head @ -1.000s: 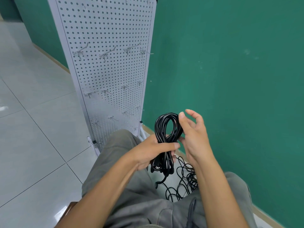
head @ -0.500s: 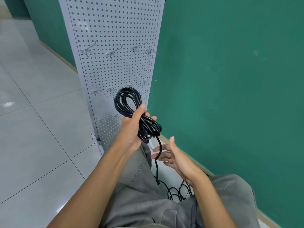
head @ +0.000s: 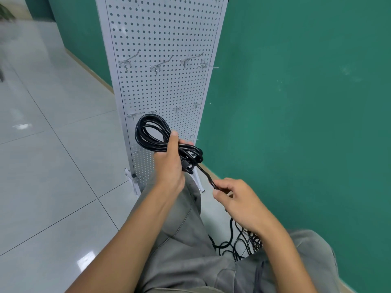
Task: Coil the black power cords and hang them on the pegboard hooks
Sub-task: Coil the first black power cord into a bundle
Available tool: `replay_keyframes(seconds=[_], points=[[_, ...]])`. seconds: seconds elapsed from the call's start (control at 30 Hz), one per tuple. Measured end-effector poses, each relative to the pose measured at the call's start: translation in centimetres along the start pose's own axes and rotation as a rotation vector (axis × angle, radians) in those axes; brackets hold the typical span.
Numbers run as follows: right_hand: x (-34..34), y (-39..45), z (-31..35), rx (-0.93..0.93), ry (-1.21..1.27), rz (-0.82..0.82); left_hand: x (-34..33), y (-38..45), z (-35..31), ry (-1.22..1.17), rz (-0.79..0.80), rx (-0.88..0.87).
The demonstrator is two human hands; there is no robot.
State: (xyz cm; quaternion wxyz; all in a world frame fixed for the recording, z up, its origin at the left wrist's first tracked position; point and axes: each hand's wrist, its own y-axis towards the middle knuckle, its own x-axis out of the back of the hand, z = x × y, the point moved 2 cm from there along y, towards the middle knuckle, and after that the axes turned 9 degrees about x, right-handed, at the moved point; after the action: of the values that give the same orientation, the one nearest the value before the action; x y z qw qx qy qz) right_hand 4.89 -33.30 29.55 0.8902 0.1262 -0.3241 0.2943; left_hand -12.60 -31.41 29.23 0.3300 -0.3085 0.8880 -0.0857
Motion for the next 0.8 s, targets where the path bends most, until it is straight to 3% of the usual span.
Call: replay_keyframes(seconds=[0.23, 0.53, 0.67, 0.8], points=[[1.8, -0.7, 4.6, 0.115, -0.316, 0.168, -1.3, -1.5, 1.9, 0.119, 0.089, -0.024], [4.6, -0.5, 2.8, 0.209, -0.267, -0.319, -2.2, -2.4, 3.4, 0.194, 0.275, 0.092], [5.2, -0.5, 2.1, 0.097, 0.012, -0.499, -2.3, -2.9, 3.9, 0.261, 0.347, 0.123], [5.5, -0.7, 0.7, -0.01, 0.208, -0.595, -2.7, -3.9, 3.8, 0.306, 0.517, 0.172]])
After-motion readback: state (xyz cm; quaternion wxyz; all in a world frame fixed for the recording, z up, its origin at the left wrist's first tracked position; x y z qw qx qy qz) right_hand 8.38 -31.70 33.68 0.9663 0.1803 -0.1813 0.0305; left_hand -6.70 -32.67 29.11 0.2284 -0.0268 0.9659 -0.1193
